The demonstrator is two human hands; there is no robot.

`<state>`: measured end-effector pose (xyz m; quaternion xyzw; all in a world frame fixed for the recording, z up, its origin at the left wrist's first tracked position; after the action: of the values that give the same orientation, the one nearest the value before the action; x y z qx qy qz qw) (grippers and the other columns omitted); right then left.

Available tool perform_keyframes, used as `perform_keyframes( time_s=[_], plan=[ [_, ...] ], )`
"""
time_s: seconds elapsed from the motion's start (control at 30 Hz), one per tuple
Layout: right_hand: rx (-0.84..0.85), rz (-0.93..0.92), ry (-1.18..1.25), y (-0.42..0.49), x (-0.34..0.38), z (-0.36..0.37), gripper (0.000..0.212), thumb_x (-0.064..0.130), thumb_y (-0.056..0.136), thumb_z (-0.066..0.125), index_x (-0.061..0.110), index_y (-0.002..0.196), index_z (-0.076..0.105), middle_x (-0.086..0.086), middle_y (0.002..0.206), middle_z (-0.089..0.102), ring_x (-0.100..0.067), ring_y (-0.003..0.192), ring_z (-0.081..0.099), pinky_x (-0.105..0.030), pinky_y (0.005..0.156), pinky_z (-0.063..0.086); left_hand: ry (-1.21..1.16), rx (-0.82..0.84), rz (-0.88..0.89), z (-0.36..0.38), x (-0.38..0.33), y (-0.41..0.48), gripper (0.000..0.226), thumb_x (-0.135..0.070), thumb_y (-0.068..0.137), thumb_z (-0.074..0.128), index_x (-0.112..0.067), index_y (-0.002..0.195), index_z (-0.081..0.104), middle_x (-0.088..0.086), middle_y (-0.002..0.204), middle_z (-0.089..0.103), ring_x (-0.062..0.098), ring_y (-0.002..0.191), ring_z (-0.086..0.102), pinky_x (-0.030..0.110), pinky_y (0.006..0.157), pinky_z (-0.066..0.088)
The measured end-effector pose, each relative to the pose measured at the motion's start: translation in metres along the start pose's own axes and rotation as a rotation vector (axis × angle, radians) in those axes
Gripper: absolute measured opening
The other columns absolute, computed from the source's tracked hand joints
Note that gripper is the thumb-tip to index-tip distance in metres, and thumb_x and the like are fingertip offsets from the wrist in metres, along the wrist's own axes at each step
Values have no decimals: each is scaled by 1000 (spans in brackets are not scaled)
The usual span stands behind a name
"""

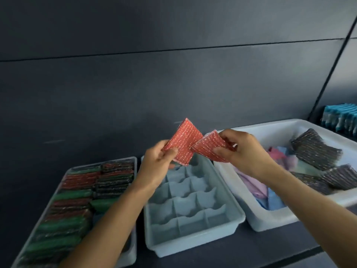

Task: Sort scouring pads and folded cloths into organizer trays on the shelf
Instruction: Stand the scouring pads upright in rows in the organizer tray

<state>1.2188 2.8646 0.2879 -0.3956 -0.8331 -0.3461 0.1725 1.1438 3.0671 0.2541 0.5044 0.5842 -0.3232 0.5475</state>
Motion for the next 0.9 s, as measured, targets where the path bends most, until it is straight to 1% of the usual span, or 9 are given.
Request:
perform_keyframes(
  time_s=[0.13,0.2,0.33,0.43,0.5,0.6,0.67,0.8,0.9],
  plan=[
    [18,-7,19,8,40,31,15,30,82,71,23,88,60,6,74,65,-20,70,60,-46,72,52,3,-82,-13,-57,10,-18,13,-29,98,56,-39,105,61,-10,98,71,12,90,70,26,84,57],
    [8,-19,115,10,66,44,15,29,82,72,22,92,63,5,77,69,-21,73,65,-45,73,54,-21,-168,-7,-89,13,-29,22,-31,97,57,-29,119,62,-9,101,72,8,88,71,29,86,57],
    [46,-40,326,10,113,76,16,24,83,73,20,97,65,7,86,72,-12,79,68,-40,79,56,-70,-299,-38,-142,22,-53,18,-26,98,56,-36,112,57,-19,88,67,14,88,69,13,64,49],
    [171,-94,324,2,142,113,13,25,87,69,19,94,61,2,83,69,-19,77,64,-43,76,54,-67,-356,-91,-174,33,-70,46,-33,98,55,-32,141,43,-18,100,59,20,94,69,15,67,36],
    [278,-163,310,-5,159,138,12,23,88,66,28,85,56,6,78,64,-17,72,60,-39,72,52,-83,-411,-103,-195,40,-78,33,-31,98,56,-39,129,47,-19,98,59,18,91,69,13,65,39],
    [404,-250,141,-17,176,171,16,27,85,65,32,79,52,11,70,54,-14,67,52,-35,66,46,-50,-436,-100,-212,46,-91,22,-29,98,56,-38,118,56,-25,96,63,5,90,69,15,73,45],
    [450,-293,-68,-24,184,186,9,34,86,64,28,90,60,10,77,56,-18,76,55,-30,68,42,-9,-430,-94,-217,50,-97,16,-29,98,55,-40,108,59,-23,93,67,-5,83,67,21,80,50],
    [468,-356,-320,-32,194,210,20,35,89,58,21,103,61,-1,105,65,-24,101,59,-31,79,43,15,-403,-94,-217,57,-103,17,-28,99,53,-36,113,61,-20,97,70,2,91,68,19,79,51],
    [501,-408,-432,-37,192,229,21,30,92,53,18,106,61,-3,111,64,-24,105,60,-32,85,47,25,-388,-87,-217,57,-105,22,-27,100,53,-28,119,62,-15,101,71,-1,89,67,25,84,54]
  ],
)
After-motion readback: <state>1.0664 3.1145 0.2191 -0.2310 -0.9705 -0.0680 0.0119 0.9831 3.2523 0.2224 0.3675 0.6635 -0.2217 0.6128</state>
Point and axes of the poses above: each hand's wrist, its own y-axis towards the middle knuckle, its own z-axis out of the palm, x = y × z, the point moved 7 cm from there along y, towards the middle knuckle
